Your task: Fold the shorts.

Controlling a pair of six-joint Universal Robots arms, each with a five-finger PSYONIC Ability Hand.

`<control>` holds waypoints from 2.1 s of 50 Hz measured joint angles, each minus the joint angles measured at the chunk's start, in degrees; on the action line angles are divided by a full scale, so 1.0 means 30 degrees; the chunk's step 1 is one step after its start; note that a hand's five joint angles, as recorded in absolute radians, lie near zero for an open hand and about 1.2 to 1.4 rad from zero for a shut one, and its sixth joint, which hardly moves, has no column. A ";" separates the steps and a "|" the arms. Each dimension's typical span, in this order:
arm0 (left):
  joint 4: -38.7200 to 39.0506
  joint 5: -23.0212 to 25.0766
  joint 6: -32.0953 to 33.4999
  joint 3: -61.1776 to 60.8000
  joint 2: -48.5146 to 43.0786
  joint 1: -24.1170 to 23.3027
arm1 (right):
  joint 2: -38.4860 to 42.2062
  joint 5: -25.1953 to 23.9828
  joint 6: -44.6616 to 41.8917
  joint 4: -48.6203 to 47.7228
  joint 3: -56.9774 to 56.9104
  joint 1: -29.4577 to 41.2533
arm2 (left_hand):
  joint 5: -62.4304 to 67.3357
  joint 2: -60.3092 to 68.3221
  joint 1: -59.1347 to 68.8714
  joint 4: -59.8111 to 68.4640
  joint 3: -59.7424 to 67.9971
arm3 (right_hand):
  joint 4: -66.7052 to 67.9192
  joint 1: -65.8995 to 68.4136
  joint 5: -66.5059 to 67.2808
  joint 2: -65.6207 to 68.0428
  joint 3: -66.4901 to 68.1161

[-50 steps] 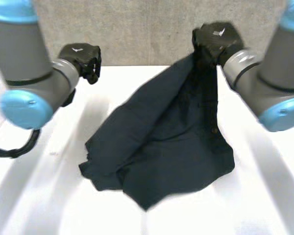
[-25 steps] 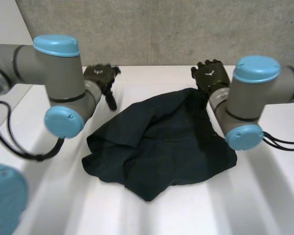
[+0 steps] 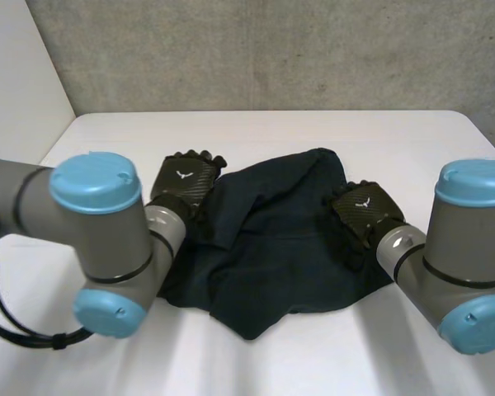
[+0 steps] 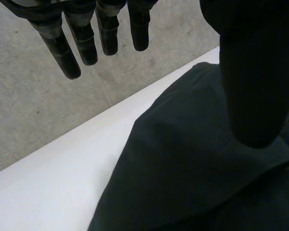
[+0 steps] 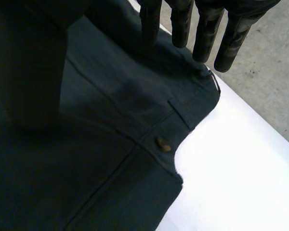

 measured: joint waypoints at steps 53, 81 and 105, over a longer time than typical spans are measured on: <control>-0.5558 -0.1964 0.2594 0.3909 -0.0479 0.2340 | -0.1727 -0.3146 -0.3323 0.2262 0.1498 -0.1619 | -0.0456 -0.0690 -0.0926 -0.0793 -0.0468 | 0.0259 0.0113 0.0435 0.0578 0.0642; -0.3138 -0.1545 -0.4153 -0.7305 0.3967 -0.3337 | 0.0483 -0.6592 -0.4362 0.0513 0.1500 -0.3385 | 0.3037 0.3175 0.3244 0.3056 0.3325 | 1.8201 1.5058 1.7574 1.8290 1.8464; -0.1323 -0.3804 -0.3835 -0.4675 0.0224 -0.3435 | 0.0014 -0.6493 -0.3484 0.0679 0.1899 -0.3397 | 1.7104 1.7132 1.6248 1.7673 1.7307 | 1.4699 1.2366 1.4864 1.4960 1.5070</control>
